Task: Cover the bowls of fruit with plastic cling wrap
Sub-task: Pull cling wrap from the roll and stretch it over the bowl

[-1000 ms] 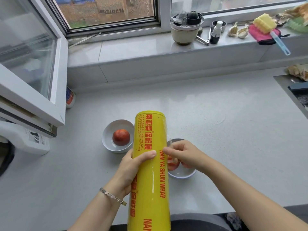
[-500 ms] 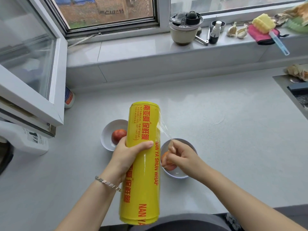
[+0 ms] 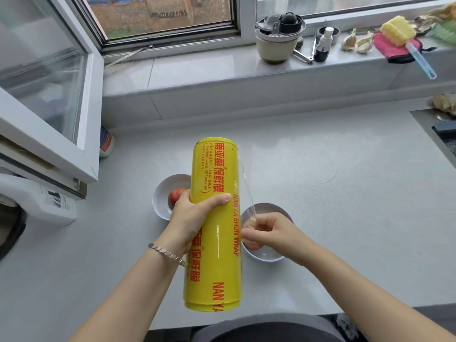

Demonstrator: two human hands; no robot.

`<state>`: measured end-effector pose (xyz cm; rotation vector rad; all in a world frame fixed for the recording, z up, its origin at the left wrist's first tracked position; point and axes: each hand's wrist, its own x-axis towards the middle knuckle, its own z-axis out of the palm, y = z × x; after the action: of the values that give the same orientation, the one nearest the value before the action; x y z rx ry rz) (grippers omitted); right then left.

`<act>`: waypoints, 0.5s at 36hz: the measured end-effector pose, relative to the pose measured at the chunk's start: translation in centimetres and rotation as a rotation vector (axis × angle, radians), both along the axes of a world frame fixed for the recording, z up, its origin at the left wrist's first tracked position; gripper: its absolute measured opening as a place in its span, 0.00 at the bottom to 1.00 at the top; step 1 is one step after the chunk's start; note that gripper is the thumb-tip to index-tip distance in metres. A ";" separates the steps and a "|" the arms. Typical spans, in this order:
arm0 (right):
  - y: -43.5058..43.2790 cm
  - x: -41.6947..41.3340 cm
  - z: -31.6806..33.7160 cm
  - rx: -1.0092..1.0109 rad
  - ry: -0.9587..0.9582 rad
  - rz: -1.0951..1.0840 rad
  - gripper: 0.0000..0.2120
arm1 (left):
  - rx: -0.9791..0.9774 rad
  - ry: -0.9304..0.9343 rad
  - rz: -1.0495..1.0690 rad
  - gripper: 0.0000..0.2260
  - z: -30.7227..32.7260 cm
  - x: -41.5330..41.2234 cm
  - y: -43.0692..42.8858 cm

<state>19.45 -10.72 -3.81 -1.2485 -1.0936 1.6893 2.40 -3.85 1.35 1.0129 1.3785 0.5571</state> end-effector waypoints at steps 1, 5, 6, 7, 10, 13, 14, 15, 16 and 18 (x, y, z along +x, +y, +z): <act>-0.1 -0.2 -0.1 0.024 0.017 -0.022 0.09 | -0.005 0.005 0.005 0.32 -0.1 -0.1 0.1; -0.3 -1.1 -0.5 0.091 0.058 -0.089 0.10 | -0.066 -0.021 0.005 0.24 -0.3 -0.1 0.6; -0.2 -1.1 -0.5 0.093 0.109 -0.100 0.11 | -0.096 -0.033 0.006 0.23 -0.4 -0.1 0.7; -0.2 -1.2 -0.5 0.094 0.153 -0.102 0.11 | -0.125 -0.047 0.000 0.25 -0.6 -0.1 0.9; -0.2 -1.2 -0.2 0.073 0.192 -0.083 0.09 | -0.212 -0.079 -0.043 0.33 -0.7 0.0 1.3; -0.3 -1.3 0.2 0.053 0.104 -0.103 0.07 | -0.214 -0.073 -0.033 0.34 -0.8 0.0 1.8; -0.3 -1.3 0.2 0.054 0.059 -0.119 0.06 | -0.197 -0.068 -0.025 0.34 -0.8 0.0 1.9; -0.3 -1.4 0.4 0.057 0.003 -0.128 0.07 | -0.178 -0.063 -0.020 0.35 -0.8 0.0 2.2; -0.3 -1.4 0.4 0.066 -0.052 -0.134 0.09 | -0.157 -0.051 -0.005 0.36 -0.9 0.0 2.3; -0.5 -1.5 0.4 0.089 -0.159 -0.153 0.14 | -0.095 -0.007 0.044 0.40 -1.0 0.1 2.5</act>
<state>17.98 -11.19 -3.40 -1.3916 -1.1232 1.4323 2.51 -1.37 0.38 0.9053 1.4107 0.5227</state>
